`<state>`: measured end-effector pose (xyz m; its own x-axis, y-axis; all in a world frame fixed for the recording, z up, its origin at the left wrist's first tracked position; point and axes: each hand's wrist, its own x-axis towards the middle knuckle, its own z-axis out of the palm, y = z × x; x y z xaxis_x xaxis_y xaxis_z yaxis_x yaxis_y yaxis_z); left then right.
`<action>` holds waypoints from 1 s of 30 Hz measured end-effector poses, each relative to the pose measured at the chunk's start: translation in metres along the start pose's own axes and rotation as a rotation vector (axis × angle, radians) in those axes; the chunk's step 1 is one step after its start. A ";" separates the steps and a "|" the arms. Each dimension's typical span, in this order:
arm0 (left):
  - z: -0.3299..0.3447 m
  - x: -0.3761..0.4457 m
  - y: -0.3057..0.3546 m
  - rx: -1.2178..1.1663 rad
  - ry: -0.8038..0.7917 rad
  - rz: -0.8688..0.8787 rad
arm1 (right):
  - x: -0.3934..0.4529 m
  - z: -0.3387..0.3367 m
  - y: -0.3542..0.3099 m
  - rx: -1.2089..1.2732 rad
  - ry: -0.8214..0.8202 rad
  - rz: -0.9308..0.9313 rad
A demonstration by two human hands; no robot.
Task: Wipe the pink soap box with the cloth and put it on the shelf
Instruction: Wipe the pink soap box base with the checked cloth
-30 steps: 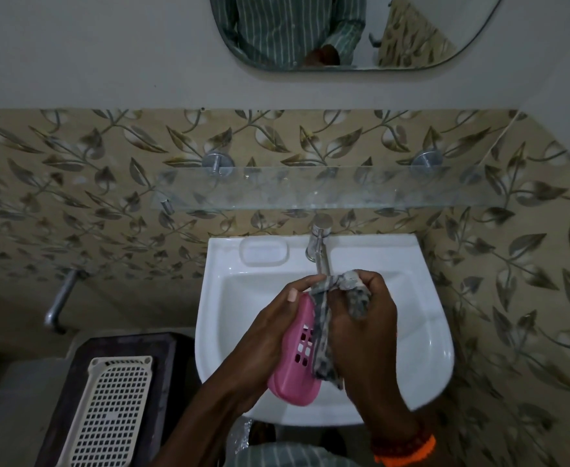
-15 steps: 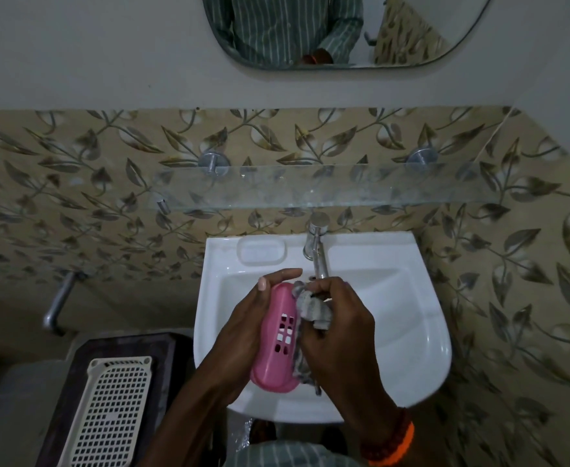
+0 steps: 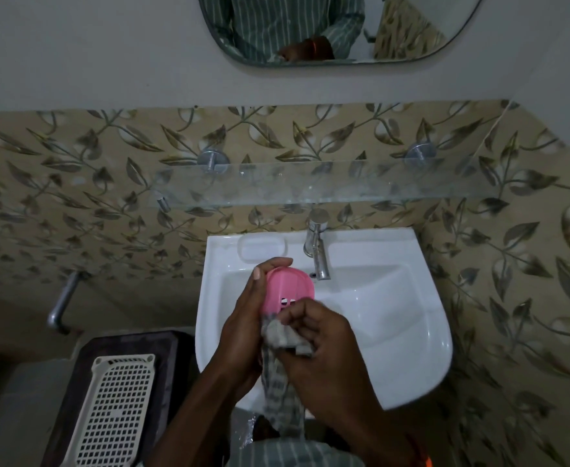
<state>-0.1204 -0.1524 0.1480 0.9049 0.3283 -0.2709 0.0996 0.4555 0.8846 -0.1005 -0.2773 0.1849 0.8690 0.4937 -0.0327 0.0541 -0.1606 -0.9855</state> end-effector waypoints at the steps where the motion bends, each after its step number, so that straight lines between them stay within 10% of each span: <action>1: 0.002 -0.002 -0.001 -0.033 -0.016 -0.031 | 0.005 -0.002 0.000 0.033 0.034 -0.030; 11: 0.006 -0.009 0.011 -0.243 -0.007 -0.046 | 0.023 -0.047 0.002 0.263 0.372 0.021; 19: 0.034 -0.001 0.018 -0.239 0.088 -0.178 | -0.019 -0.029 -0.002 -0.378 0.045 -0.274; 30: 0.021 -0.001 0.015 -0.366 -0.011 -0.222 | -0.010 -0.063 0.012 0.343 0.057 0.127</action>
<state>-0.1108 -0.1631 0.1696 0.8825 0.1812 -0.4339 0.1409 0.7784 0.6117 -0.0772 -0.3381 0.1844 0.8845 0.4387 -0.1586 -0.2158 0.0833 -0.9729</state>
